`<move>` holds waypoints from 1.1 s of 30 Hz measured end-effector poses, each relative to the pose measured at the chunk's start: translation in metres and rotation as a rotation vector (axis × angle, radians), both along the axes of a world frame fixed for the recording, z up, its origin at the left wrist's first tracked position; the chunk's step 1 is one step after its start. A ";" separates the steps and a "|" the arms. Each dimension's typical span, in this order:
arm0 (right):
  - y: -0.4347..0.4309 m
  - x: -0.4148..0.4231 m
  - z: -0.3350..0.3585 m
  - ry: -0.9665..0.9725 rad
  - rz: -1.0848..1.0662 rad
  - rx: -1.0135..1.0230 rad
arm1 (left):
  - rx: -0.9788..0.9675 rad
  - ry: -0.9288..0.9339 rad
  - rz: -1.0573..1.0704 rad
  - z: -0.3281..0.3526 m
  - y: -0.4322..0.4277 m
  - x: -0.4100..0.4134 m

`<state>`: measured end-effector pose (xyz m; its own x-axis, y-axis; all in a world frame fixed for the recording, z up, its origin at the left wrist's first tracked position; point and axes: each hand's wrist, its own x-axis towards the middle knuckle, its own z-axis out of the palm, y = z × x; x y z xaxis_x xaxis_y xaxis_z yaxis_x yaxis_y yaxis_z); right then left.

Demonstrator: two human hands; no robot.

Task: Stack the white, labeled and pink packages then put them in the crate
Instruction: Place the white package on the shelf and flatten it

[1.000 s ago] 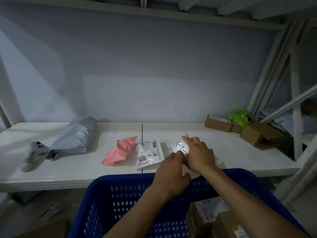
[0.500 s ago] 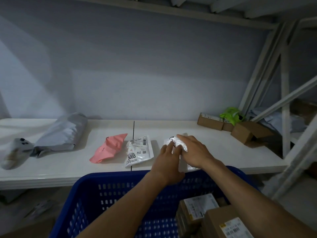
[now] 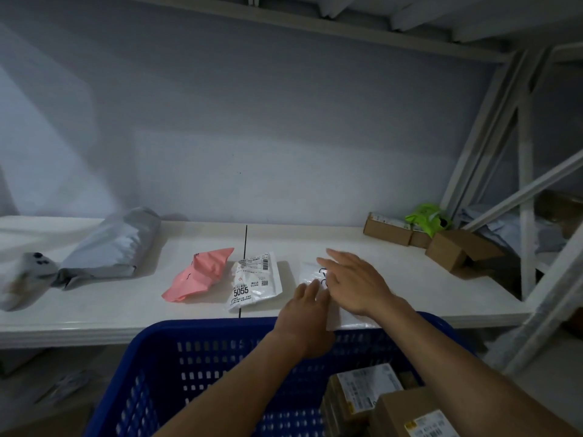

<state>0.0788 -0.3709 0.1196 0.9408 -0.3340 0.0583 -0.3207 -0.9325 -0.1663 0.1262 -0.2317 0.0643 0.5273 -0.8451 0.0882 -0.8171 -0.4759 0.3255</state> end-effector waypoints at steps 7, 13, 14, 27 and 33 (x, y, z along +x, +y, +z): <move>-0.005 0.002 -0.030 0.156 -0.036 0.185 | -0.010 -0.017 -0.038 -0.013 0.000 -0.001; 0.001 0.005 -0.026 0.125 -0.018 0.195 | -0.032 -0.046 -0.042 -0.019 0.001 0.000; 0.004 0.007 -0.025 0.124 -0.002 0.200 | -0.025 -0.042 -0.046 -0.021 0.001 0.001; -0.021 0.019 -0.057 0.250 -0.045 0.203 | 0.307 -0.016 -0.054 -0.023 0.004 -0.004; -0.033 0.024 -0.064 0.248 -0.165 0.164 | 0.334 -0.016 -0.069 -0.026 0.005 -0.002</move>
<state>0.1027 -0.4035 0.0557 0.8522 -0.4688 -0.2325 -0.5144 -0.8321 -0.2076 0.1241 -0.2263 0.0382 0.4685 -0.8624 -0.1919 -0.8549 -0.4974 0.1478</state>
